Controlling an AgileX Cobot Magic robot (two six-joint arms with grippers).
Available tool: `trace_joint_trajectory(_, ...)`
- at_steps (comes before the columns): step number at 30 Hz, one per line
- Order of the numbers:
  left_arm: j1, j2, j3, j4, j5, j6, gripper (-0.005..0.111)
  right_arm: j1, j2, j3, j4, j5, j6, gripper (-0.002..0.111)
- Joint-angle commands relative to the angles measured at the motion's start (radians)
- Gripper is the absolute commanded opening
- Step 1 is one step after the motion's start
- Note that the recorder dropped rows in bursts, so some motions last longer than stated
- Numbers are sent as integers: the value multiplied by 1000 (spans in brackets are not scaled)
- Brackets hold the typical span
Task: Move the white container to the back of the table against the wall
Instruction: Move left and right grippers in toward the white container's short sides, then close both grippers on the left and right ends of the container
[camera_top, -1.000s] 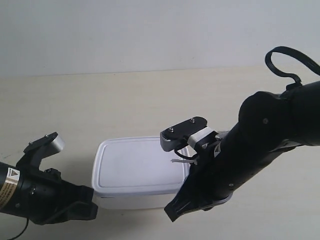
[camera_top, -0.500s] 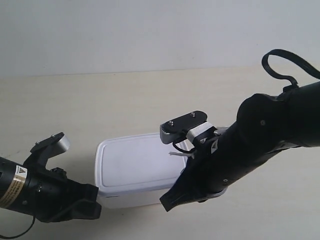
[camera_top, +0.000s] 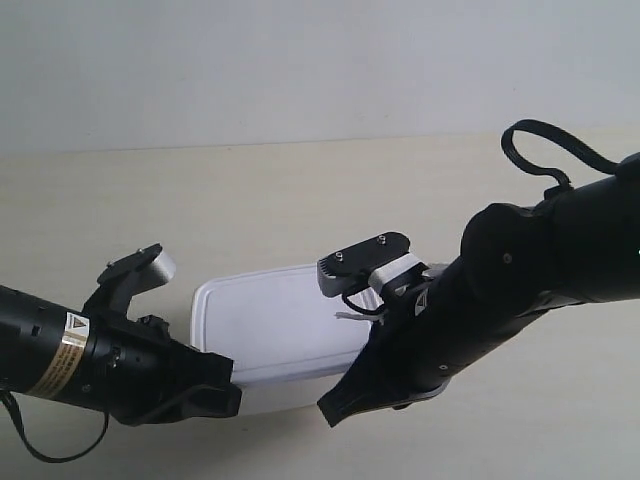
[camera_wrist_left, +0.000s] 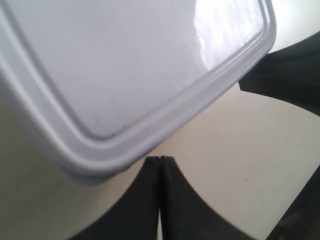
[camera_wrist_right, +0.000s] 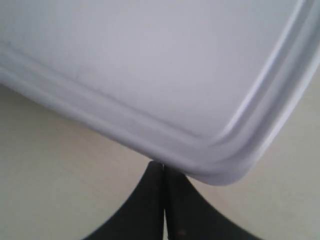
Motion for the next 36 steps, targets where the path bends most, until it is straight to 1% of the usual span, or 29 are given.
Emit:
trace_joint_trajectory(1, -8, 5, -11, -16, 61, 4, 0, 2, -1, -6, -6, -21, 2, 0)
trace_joint_trajectory(8, -8, 12, -39, -18, 97, 4, 0, 2, -1, -6, -1, -53, 2, 0)
trace_joint_trajectory(22, -8, 140, -146, -16, 108, 19, 0, 2, -1, -6, 10, -129, 2, 0)
trace_joint_trajectory(25, -8, 157, -160, -16, 133, 19, 0, 2, -1, -6, 10, -149, 2, 0)
trace_joint_trajectory(27, -8, 163, -168, -16, 160, 19, 0, 2, -1, -13, 1, -152, 2, 0)
trace_joint_trajectory(36, -8, 168, -206, -6, 196, 18, 0, 2, 35, -76, -2, -137, 2, 0)
